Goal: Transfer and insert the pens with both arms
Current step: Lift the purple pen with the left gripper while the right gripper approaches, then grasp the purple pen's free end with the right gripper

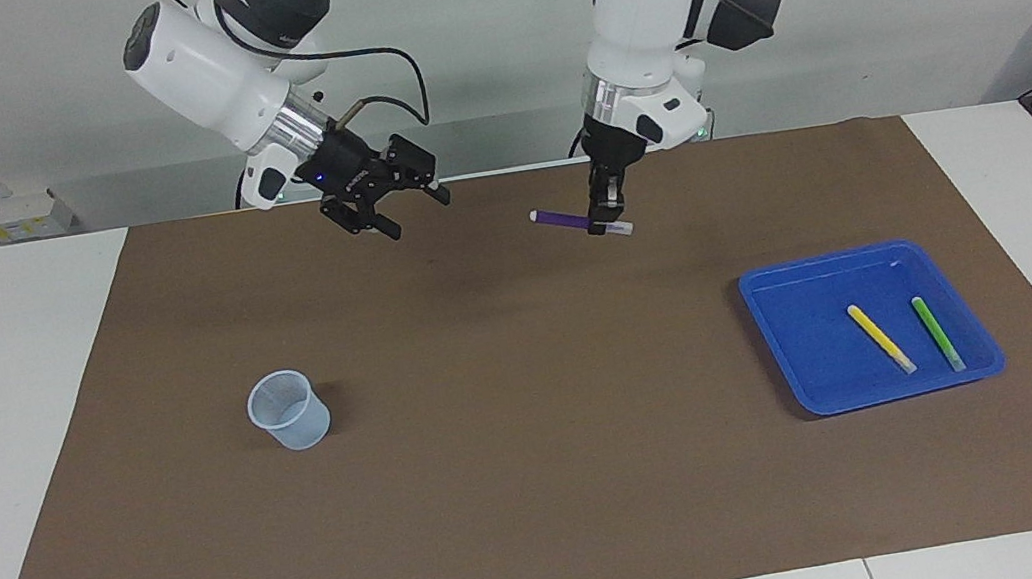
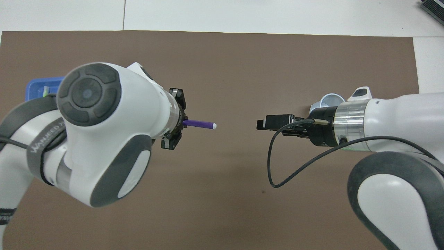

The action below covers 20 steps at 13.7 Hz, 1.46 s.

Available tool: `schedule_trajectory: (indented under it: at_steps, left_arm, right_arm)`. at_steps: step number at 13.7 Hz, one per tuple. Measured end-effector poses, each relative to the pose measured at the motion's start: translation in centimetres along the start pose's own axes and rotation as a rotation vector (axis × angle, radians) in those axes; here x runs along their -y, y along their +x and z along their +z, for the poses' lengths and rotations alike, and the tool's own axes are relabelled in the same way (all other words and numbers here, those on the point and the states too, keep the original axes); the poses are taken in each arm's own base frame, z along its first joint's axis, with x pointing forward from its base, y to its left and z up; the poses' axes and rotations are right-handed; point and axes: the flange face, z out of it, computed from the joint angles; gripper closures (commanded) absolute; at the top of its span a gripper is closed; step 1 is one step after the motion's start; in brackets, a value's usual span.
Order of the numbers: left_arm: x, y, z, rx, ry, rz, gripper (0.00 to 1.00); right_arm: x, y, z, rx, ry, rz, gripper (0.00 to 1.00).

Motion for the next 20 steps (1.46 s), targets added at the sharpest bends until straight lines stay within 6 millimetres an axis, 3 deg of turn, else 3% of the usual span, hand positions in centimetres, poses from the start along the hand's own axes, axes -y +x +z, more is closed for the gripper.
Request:
schedule_trajectory:
  at_steps: [2, 5, 8, 11, 20]
  left_arm:
    - [1.1, -3.0, 0.0, 0.016, -0.014, -0.025, 1.00]
    - [1.6, -5.3, -0.4, 0.049, -0.060, -0.064, 1.00]
    - [1.3, -5.7, -0.8, 0.074, -0.100, -0.096, 1.00]
    - [1.0, -5.8, -0.9, 0.088, -0.123, -0.111, 1.00]
    - [1.1, -7.0, -1.2, 0.119, -0.160, -0.135, 1.00]
  right_arm:
    - [0.6, -0.3, 0.4, -0.001, 0.002, -0.011, 0.00]
    - [0.6, -0.5, 0.6, 0.008, 0.002, -0.037, 0.01]
    - [-0.3, -0.8, 0.3, 0.062, 0.040, -0.084, 0.04]
    - [-2.6, -0.1, -1.7, 0.081, 0.103, -0.086, 0.05]
    - [-1.8, 0.4, -2.4, 0.032, 0.211, -0.041, 0.13]
